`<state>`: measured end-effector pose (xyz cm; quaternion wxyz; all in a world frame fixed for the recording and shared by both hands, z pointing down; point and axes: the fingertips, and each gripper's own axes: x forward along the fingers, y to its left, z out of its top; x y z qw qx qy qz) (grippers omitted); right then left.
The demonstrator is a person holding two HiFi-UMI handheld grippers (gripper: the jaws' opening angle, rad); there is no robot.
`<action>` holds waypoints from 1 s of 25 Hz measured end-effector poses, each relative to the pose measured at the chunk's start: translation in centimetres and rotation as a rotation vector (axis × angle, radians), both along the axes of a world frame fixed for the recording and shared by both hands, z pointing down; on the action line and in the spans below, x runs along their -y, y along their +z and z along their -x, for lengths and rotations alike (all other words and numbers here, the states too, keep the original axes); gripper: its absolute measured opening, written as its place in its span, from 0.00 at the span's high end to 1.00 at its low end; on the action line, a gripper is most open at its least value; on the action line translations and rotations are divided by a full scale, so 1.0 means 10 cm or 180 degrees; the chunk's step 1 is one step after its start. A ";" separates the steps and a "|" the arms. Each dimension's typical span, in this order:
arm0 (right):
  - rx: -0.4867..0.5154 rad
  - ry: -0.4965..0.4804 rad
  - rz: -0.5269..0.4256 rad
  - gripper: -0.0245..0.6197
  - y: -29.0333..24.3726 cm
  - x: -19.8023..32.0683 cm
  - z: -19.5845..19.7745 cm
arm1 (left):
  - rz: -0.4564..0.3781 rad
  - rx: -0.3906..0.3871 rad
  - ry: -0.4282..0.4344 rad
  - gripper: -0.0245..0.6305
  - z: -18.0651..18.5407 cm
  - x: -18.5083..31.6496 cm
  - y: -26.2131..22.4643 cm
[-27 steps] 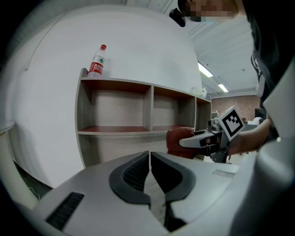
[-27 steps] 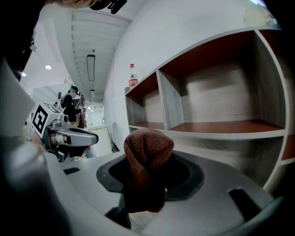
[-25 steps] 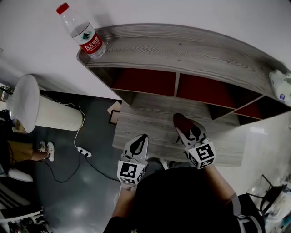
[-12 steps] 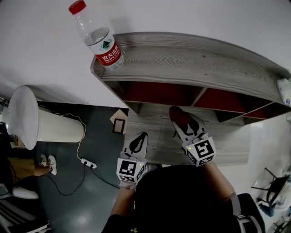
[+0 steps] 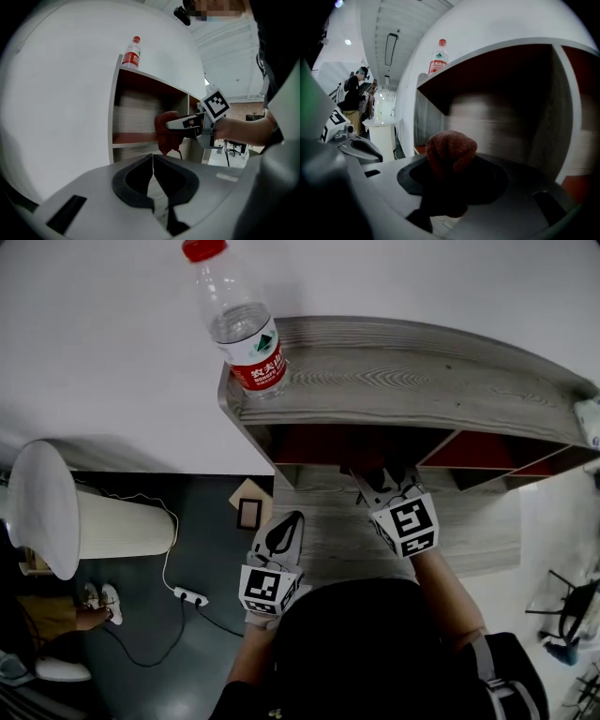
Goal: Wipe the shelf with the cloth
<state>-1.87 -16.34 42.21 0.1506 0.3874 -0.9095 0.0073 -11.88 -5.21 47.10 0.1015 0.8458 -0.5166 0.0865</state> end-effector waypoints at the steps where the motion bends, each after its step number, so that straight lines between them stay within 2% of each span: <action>1: -0.0093 0.0020 0.0025 0.69 0.05 0.05 0.04 | 0.0000 -0.0004 0.0000 0.95 0.06 0.00 0.01; 5: -0.0568 0.0145 0.0196 0.69 0.29 0.22 0.14 | 0.0003 -0.0003 -0.0011 0.95 0.28 -0.02 0.03; 8: -0.0742 0.0193 0.0299 0.69 0.38 0.33 0.20 | 0.0030 -0.0002 -0.0014 0.95 0.43 -0.05 0.06; 17: -0.0813 0.0278 0.0897 0.70 0.47 0.51 0.26 | 0.0041 -0.0072 -0.0022 0.95 0.71 -0.16 0.15; 25: -0.0833 0.0334 0.1028 0.70 0.49 0.76 0.55 | 0.0024 -0.0077 0.0031 0.95 0.85 -0.28 0.18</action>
